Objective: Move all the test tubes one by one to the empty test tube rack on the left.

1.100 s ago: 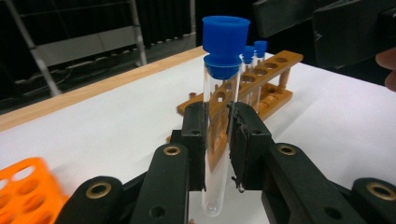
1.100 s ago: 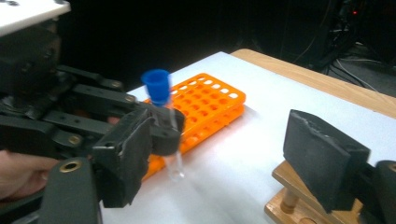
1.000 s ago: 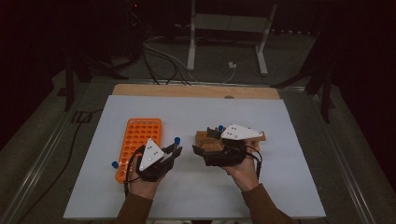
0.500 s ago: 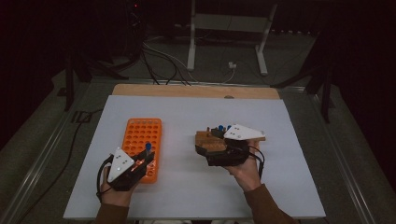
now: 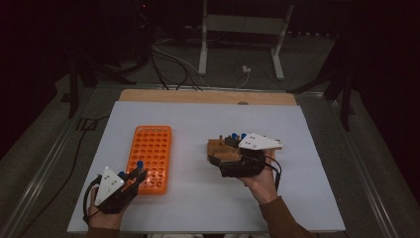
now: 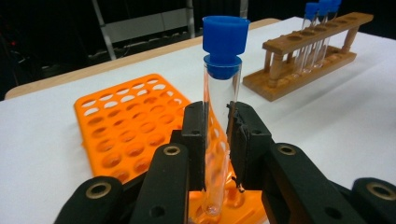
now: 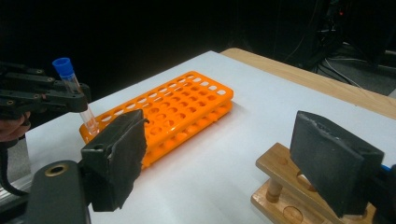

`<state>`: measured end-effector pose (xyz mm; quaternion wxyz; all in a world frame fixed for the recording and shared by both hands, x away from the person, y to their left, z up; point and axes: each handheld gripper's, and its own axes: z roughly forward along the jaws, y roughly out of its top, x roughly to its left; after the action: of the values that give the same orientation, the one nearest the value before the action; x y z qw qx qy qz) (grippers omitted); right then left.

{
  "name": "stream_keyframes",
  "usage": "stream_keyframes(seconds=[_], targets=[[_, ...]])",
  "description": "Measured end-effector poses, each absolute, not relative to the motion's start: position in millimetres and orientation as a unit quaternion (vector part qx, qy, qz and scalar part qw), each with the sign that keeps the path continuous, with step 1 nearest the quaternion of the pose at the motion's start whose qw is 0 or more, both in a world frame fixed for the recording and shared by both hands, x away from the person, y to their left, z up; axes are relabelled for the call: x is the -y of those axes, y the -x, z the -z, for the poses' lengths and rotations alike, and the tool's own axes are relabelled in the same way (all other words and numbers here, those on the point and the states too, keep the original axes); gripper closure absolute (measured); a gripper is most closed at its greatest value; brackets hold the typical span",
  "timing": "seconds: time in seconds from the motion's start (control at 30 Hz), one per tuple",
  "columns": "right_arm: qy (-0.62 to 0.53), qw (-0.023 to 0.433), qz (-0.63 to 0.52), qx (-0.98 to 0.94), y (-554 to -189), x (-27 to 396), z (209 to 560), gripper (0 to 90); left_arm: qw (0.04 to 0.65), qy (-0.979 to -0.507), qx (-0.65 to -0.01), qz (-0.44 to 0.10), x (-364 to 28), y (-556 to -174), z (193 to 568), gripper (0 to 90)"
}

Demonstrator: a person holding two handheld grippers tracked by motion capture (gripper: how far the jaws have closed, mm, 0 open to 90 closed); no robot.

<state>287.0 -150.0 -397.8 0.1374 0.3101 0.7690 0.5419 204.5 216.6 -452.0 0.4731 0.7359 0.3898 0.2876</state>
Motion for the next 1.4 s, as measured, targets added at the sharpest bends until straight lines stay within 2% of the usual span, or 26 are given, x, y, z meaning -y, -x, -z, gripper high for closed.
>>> stream_keyframes(seconds=[0.7,1.4], targets=[[-0.306,0.137,-0.548,-0.766,-284.8,151.7,398.3,20.2,0.462,-0.726,-0.409,-0.303,-227.7,-201.0,464.4,77.5],[-0.304,0.137,-0.55,-0.766,-284.2,152.9,399.0,21.0,0.426,-0.739,-0.442,-0.278,-229.2,-201.8,475.8,77.4]])
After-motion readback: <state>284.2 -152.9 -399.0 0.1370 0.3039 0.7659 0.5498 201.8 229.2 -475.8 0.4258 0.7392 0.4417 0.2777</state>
